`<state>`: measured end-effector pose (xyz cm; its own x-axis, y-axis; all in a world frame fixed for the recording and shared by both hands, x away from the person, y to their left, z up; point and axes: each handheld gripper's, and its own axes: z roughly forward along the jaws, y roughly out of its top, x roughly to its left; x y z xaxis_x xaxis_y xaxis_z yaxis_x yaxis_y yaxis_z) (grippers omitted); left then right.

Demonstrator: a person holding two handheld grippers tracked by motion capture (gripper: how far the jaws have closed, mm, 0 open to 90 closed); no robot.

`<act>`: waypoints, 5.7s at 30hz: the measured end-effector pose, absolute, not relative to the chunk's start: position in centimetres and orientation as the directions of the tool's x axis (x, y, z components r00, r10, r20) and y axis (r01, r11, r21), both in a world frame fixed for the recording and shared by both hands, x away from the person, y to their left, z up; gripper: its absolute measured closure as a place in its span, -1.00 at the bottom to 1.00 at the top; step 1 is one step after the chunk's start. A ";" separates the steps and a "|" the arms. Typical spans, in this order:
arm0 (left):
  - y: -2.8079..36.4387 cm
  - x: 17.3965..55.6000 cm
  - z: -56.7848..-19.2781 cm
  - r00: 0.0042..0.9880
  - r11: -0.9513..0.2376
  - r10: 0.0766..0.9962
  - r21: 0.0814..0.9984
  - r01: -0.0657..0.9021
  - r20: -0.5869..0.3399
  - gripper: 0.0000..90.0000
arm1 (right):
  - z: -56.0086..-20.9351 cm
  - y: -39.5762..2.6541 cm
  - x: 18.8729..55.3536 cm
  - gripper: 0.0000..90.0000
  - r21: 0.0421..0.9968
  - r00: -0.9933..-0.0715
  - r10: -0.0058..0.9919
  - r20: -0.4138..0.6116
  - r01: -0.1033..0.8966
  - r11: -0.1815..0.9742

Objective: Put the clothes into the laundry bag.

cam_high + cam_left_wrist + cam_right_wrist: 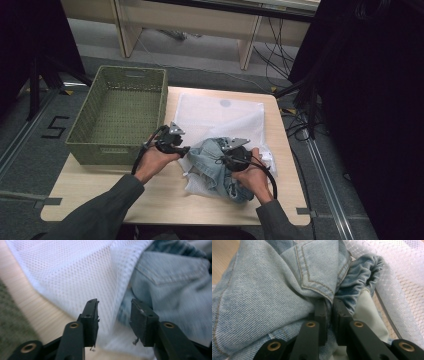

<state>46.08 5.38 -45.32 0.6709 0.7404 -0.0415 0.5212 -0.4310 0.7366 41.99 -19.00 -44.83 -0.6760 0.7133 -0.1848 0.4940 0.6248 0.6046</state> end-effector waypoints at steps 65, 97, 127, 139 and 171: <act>3.6 37.0 -50.6 0.792 -0.574 0.609 0.667 0.475 -0.041 0.36 | -42.3 -17.1 37.9 -0.13 0.676 -0.676 0.737 0.011 0.548 0.492; 4.3 35.7 -50.4 0.858 -0.645 0.514 0.647 0.407 -0.027 0.95 | -47.2 -14.4 45.9 0.66 0.628 -0.585 0.769 -0.260 0.502 0.594; 0.5 36.9 -50.8 0.851 -0.612 0.525 0.683 0.398 -0.025 0.64 | -46.0 -16.3 43.1 0.12 0.659 -0.612 0.791 -0.025 0.585 0.473; 1.9 35.3 -50.3 0.903 -0.694 0.429 0.631 0.347 -0.025 0.96 | -47.0 -14.8 41.6 0.45 0.547 -0.683 0.725 -0.090 0.574 0.609; 3.2 36.3 -49.8 0.891 -0.708 0.454 0.598 0.375 -0.021 0.80 | -42.2 -21.2 41.1 0.09 0.702 -0.611 0.791 -0.015 0.558 0.444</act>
